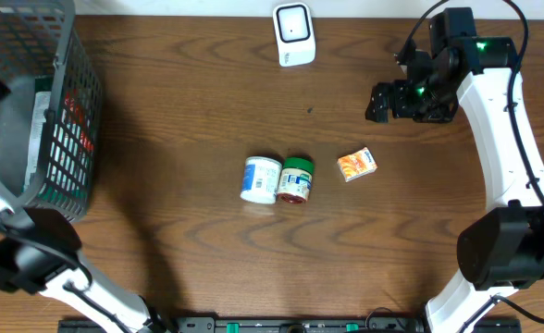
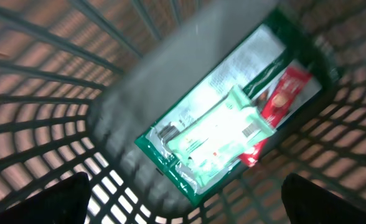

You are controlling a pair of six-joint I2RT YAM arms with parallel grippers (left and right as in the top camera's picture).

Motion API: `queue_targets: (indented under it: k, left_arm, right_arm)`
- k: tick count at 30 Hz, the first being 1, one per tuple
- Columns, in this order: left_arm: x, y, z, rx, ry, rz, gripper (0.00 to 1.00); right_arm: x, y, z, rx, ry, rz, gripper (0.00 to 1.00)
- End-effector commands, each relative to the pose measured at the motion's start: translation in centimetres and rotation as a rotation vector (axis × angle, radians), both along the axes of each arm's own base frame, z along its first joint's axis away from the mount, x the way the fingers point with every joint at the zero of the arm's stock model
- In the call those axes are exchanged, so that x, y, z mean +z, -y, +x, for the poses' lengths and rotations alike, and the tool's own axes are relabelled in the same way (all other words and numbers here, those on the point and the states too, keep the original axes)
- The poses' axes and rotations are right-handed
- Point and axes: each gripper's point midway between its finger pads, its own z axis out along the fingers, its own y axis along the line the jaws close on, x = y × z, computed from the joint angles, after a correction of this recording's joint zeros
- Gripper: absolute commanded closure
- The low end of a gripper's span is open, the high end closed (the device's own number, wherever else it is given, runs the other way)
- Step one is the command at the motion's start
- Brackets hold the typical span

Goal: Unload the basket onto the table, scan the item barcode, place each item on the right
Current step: 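Reach the left gripper into the basket and grasp the green glove pack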

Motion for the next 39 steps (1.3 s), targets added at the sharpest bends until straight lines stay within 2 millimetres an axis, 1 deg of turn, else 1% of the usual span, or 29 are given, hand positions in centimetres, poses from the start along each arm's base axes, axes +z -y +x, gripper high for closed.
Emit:
queue_targets:
  k: [1,4,10,14,19,22,24,31,35,39]
  left_arm:
    - [-4.5,0.2,0.9,-0.158,-0.054,-0.138,0.02]
    - [-8.0,0.0,1.6,-0.250,-0.113,-0.188,0.02]
    - [-13.2,-0.8,2.7,-0.340,-0.182,-0.231,0.02]
    - [-16.9,-0.1,2.8,-0.400,-0.233,-0.309,0.02]
    - [-20.4,0.0,2.6,-0.419,-0.277,-0.361,0.02]
    - [-21.3,1.4,3.5,-0.492,-0.208,-0.443,0.02]
    - [-21.5,1.9,3.9,-0.511,-0.186,-0.467,0.02]
    - [-21.8,2.2,3.5,-0.512,-0.198,-0.482,0.02]
    - [-22.2,1.6,3.3,-0.487,-0.221,-0.460,0.02]
    - [-21.7,1.7,3.7,-0.488,-0.209,-0.447,0.02]
  right_arm:
    - [1.1,-0.1,0.4,0.013,0.046,-0.005,0.01]
    - [1.1,-0.1,0.4,0.013,0.046,-0.005,0.01]
    - [1.1,-0.1,0.4,0.013,0.045,-0.005,0.01]
    - [1.1,-0.1,0.5,0.013,0.049,-0.005,0.01]
    - [1.2,-0.1,0.7,0.012,0.056,-0.005,0.01]
    - [1.2,0.0,0.6,0.012,0.056,-0.007,0.01]
    - [1.1,0.2,0.7,0.009,0.057,-0.020,0.01]
    - [1.1,0.3,0.7,0.007,0.058,-0.027,0.01]
    - [1.1,0.3,0.7,0.007,0.056,-0.027,0.01]
    - [1.1,0.3,0.7,0.007,0.057,-0.026,0.01]
